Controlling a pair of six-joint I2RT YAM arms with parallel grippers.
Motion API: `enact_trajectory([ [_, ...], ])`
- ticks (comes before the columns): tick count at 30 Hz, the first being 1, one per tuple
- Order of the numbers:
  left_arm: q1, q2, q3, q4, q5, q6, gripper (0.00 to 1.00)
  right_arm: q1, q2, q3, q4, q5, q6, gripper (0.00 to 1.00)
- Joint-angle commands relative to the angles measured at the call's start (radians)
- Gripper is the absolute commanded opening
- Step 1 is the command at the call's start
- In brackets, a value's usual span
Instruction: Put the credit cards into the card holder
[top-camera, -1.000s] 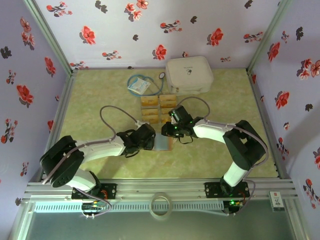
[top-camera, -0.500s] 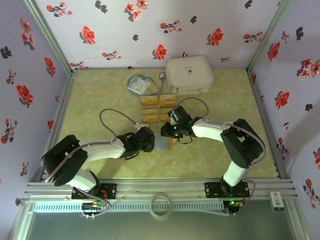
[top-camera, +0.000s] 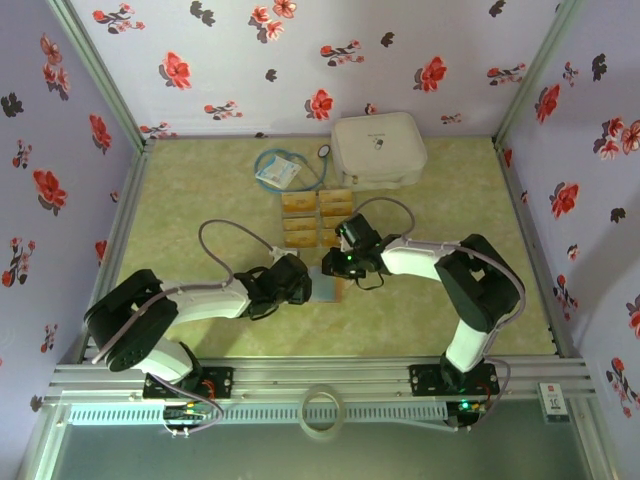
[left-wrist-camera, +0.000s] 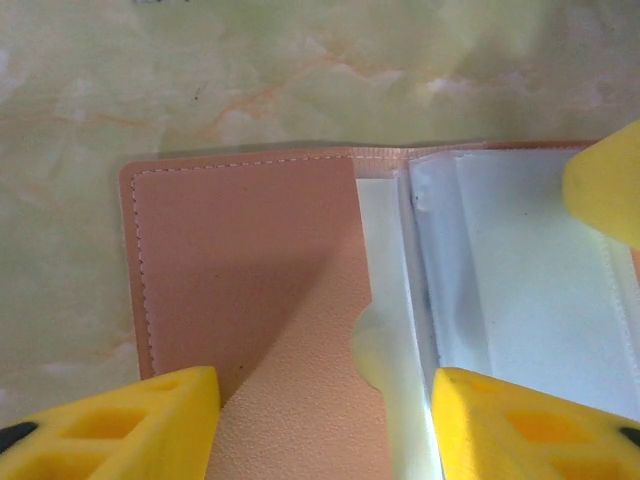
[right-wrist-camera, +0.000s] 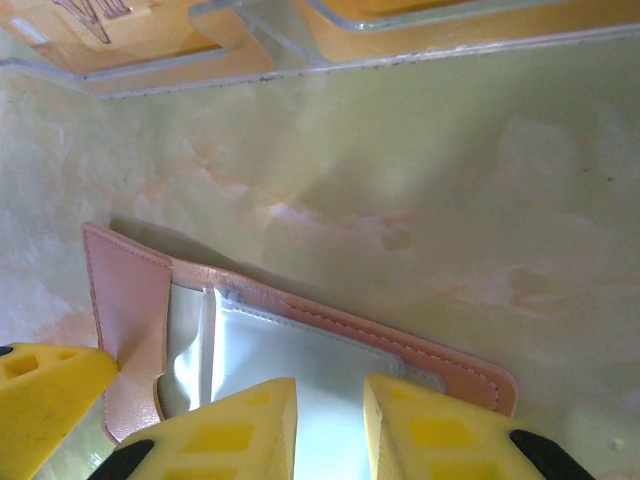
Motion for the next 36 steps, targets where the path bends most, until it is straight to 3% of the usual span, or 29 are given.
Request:
enact_trajectory([
  [1,-0.006,-0.006,-0.026,0.023,-0.018,0.012,0.62,0.0,0.014,0.015,0.015,-0.013,0.011,0.24],
  [36,-0.011,-0.061,-0.078,0.145,0.019,0.079,0.71,0.035,0.05,0.037,0.035,-0.014,0.042,0.24],
])
